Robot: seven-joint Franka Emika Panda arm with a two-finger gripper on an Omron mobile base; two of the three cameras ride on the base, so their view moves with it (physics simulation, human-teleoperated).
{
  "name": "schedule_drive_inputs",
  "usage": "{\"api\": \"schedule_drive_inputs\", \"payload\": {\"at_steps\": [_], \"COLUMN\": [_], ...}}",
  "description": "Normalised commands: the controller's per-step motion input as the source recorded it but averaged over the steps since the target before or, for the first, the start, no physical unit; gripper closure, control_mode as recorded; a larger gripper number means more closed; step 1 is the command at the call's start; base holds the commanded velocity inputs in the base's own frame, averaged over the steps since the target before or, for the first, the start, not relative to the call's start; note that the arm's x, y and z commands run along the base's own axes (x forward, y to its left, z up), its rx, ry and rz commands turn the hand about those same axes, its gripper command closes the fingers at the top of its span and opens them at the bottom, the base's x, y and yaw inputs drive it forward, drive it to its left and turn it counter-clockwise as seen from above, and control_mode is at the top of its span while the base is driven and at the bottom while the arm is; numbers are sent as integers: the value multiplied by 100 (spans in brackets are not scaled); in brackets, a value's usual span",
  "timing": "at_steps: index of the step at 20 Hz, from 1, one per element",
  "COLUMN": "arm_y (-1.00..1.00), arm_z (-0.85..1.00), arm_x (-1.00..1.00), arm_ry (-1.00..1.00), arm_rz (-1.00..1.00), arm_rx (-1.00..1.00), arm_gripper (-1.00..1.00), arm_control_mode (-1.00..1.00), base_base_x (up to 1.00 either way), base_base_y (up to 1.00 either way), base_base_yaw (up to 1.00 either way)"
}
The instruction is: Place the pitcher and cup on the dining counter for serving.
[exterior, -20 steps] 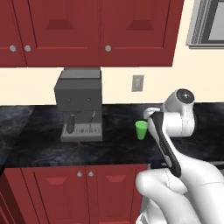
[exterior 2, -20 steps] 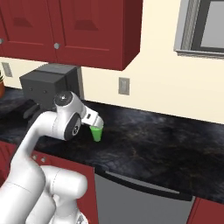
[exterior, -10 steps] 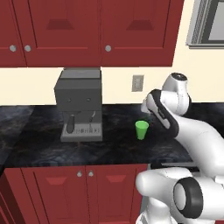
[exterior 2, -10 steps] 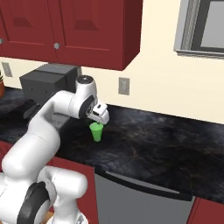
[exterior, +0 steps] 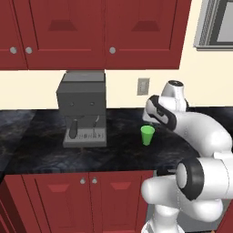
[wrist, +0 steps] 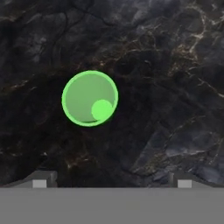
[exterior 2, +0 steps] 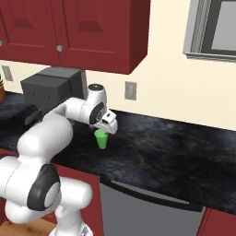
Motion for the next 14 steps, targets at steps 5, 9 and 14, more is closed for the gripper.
{"api": "schedule_drive_inputs", "payload": {"at_steps": [5,9,14], "arm_y": [-5,-10,-12], "arm_z": [-40,-27,-17], "arm_x": [41,35,18], "arm_ry": [6,6,1], "arm_rz": [0,0,0], "arm_rx": [0,0,0], "arm_gripper": [-100,-100,-100], "arm_control_mode": [-100,-100,-100], "base_base_x": [0,0,0], "base_base_y": [0,0,0], "base_base_yaw": [0,0,0]}}
